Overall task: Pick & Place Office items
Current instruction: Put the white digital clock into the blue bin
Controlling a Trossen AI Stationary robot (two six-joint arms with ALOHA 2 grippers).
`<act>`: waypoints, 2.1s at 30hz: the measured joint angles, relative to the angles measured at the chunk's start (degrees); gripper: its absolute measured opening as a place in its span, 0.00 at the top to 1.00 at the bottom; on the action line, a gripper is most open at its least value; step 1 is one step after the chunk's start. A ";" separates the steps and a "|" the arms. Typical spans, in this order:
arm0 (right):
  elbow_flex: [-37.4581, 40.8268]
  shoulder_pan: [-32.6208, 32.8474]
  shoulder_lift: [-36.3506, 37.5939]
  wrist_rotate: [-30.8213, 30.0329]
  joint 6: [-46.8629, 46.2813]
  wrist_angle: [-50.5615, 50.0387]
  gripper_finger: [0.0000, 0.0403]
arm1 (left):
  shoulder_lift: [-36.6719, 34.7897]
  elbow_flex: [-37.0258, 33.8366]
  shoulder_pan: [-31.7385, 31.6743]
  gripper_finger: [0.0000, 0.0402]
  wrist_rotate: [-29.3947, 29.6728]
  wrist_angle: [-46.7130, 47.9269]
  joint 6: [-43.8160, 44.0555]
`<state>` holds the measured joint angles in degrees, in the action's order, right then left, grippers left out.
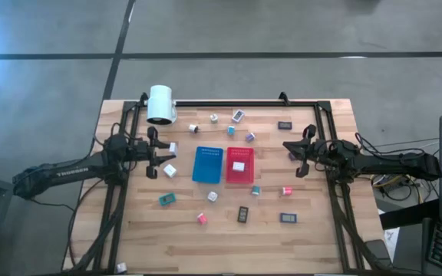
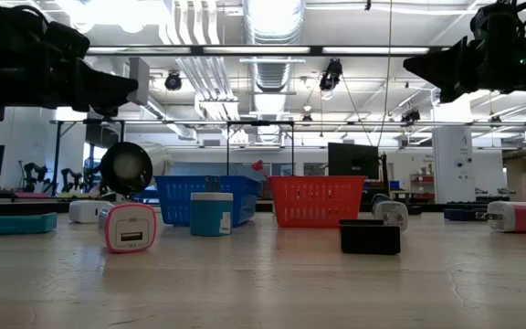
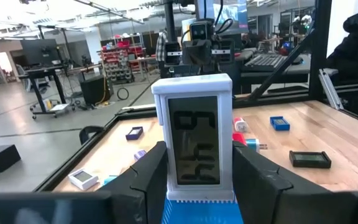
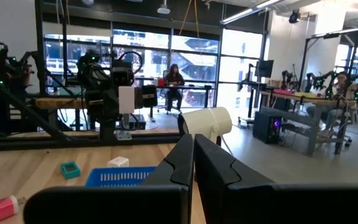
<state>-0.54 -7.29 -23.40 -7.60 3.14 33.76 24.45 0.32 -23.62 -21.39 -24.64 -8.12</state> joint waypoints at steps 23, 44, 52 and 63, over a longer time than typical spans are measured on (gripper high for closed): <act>0.00 0.00 -0.02 0.00 -0.14 -0.22 0.98 | 0.00 0.00 0.00 0.64 0.17 -0.70 -0.26; 0.00 -0.02 -0.02 -1.62 -0.06 -0.26 0.98 | 0.17 1.44 -0.04 0.64 0.13 -0.80 2.40; 0.00 -0.02 -0.02 -1.60 -0.66 -0.33 0.98 | 1.61 5.91 0.02 0.64 0.11 0.71 5.40; 0.00 -0.02 -0.02 -1.60 -0.73 -0.40 0.98 | 14.49 20.20 0.07 0.64 0.37 10.18 5.40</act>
<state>-0.54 -7.31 -23.42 -9.19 2.42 33.36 38.94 20.52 -23.55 -21.02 -14.47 -2.72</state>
